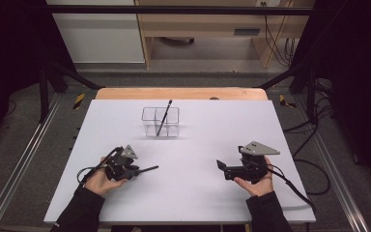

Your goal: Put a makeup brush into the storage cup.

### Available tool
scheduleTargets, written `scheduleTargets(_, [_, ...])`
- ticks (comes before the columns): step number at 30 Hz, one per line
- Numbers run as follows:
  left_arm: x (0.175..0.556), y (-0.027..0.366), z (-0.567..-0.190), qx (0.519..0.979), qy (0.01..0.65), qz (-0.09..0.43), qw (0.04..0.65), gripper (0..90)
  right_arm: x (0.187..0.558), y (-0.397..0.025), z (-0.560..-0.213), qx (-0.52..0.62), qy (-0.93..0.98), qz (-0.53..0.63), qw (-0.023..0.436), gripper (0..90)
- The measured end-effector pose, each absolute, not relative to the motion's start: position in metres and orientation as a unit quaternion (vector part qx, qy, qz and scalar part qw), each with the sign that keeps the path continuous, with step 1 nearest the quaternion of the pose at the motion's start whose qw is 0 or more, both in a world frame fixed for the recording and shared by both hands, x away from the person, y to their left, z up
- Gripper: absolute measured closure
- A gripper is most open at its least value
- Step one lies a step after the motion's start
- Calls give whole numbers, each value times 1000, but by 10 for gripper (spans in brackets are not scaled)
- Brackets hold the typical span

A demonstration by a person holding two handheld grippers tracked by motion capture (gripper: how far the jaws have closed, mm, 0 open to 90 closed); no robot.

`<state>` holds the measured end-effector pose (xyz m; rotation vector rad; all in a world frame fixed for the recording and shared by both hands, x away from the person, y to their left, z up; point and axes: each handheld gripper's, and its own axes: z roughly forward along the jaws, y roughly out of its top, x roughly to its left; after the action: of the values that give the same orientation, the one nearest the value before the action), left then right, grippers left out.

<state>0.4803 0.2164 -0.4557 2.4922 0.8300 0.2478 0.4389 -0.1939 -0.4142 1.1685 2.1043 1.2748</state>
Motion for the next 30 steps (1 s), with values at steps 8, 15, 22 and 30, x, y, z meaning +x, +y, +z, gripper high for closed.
scheduleTargets(8, [476, 213, -455, 916, 309, 84, 243, 816, 439, -194, -415, 419, 757, 456, 209, 61])
scheduleTargets(15, [474, 211, -455, 911, 323, 86, 241, 830, 438, -195, -414, 420, 755, 458, 209, 61])
scheduleTargets(22, [474, 210, -454, 912, 324, 86, 238, 825, 438, -194, -414, 419, 756, 457, 210, 61])
scheduleTargets(30, [474, 214, -449, 911, 312, 86, 256, 706, 438, -195, -413, 419, 755, 458, 211, 60])
